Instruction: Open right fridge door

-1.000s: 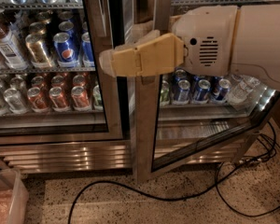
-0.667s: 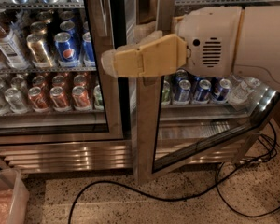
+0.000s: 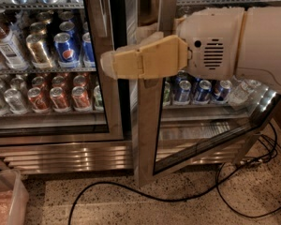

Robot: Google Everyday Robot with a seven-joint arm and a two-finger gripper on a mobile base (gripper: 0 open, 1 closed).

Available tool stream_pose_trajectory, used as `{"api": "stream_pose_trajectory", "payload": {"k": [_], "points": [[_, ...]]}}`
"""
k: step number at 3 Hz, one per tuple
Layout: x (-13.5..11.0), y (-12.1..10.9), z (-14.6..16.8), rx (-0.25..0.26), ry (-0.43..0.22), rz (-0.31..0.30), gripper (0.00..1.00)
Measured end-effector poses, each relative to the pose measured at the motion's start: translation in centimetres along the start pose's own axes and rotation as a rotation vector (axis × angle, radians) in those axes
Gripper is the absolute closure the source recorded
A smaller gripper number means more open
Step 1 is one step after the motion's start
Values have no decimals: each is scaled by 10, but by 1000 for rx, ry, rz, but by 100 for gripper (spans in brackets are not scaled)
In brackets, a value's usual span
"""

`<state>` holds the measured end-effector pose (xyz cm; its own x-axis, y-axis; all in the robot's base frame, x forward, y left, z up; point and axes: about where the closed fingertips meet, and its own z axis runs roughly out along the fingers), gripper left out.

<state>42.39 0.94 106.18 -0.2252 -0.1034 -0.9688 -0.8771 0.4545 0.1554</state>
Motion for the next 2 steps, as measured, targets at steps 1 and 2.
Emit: {"api": "stream_pose_trajectory", "payload": {"k": [1, 2], "points": [[0, 0, 0, 0, 0, 0, 0], [1, 2, -1, -8, -4, 7, 0]]}}
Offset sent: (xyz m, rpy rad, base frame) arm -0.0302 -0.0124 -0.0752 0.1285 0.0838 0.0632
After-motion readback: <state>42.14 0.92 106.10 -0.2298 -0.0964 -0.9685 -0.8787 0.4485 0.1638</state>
